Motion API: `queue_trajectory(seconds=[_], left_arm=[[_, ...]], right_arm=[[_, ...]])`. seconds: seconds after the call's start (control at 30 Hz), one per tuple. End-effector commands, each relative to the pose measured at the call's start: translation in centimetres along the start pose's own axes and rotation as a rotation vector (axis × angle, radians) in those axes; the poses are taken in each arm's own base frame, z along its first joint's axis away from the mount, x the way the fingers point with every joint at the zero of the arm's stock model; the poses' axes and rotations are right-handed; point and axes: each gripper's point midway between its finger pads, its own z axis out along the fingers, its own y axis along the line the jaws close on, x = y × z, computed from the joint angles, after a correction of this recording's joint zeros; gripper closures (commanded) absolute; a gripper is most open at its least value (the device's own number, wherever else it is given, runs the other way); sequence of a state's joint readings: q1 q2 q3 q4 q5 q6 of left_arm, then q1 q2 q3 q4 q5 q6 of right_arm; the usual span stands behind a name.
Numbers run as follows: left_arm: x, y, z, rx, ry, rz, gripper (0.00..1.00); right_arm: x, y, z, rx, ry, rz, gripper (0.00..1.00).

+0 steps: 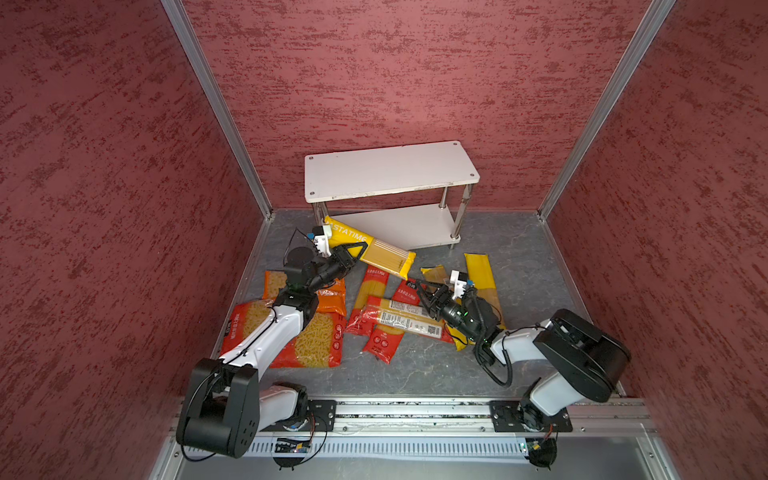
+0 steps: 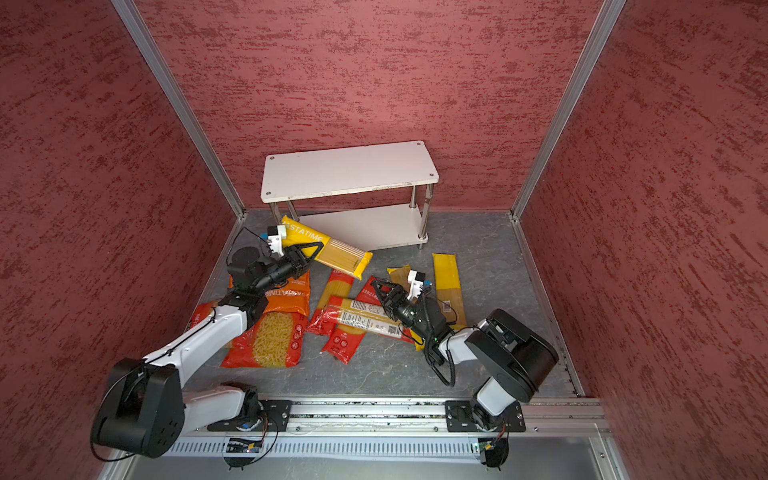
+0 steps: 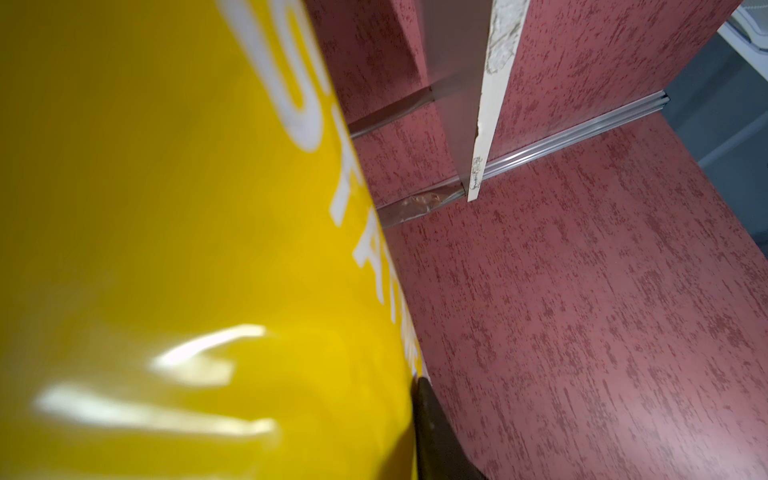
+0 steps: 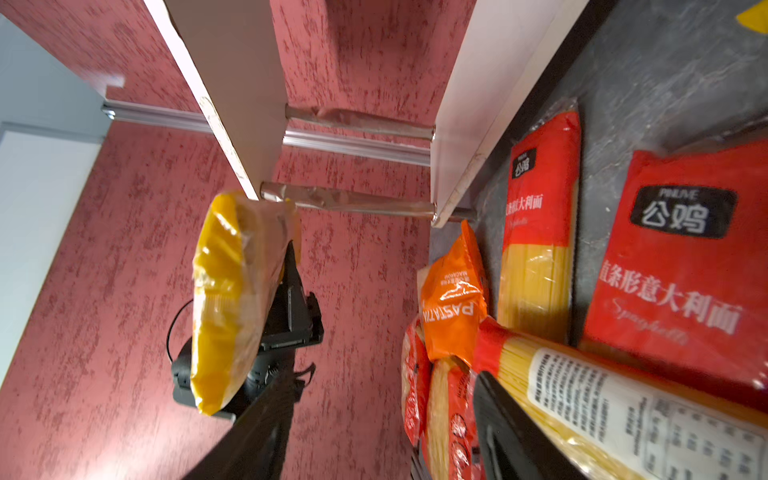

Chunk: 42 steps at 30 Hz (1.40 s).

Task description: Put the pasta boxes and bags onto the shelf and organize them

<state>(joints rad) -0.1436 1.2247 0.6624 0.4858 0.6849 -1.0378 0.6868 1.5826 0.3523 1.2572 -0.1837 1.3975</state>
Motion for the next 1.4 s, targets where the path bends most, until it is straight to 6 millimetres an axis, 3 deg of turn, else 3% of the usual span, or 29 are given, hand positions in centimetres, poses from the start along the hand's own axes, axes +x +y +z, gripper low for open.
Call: queue_trajectory(seconds=[0.0, 0.17, 0.3, 0.47, 0.8, 1.07, 1.37], left_arm=[[0.7, -4.7, -1.5, 0.166, 0.148, 0.125, 1.00], [2.1, -4.3, -2.2, 0.173, 0.269, 0.131, 1.00], [2.8, -4.3, -2.2, 0.198, 0.312, 0.136, 1.00], [3.7, -4.5, -1.7, 0.226, 0.355, 0.130, 1.00], [4.8, -6.3, -1.0, 0.286, 0.406, 0.184, 1.00], [6.3, -6.9, 0.0, 0.298, 0.465, 0.195, 1.00], [5.8, -8.4, 0.1, 0.304, 0.466, 0.217, 1.00]], right_arm=[[2.0, -0.6, -0.4, 0.016, 0.209, -0.036, 0.32], [0.7, -0.1, -1.7, -0.007, 0.309, -0.088, 0.32], [1.0, 0.7, -1.5, 0.031, 0.396, -0.194, 0.31], [0.7, 3.7, -1.9, 0.049, 0.425, -0.359, 0.25], [2.6, 7.2, -2.3, -0.045, 0.591, -0.359, 0.26], [4.5, 9.0, -2.1, -0.102, 0.672, -0.362, 0.34], [5.4, 10.6, -2.7, -0.178, 0.735, -0.366, 0.60]])
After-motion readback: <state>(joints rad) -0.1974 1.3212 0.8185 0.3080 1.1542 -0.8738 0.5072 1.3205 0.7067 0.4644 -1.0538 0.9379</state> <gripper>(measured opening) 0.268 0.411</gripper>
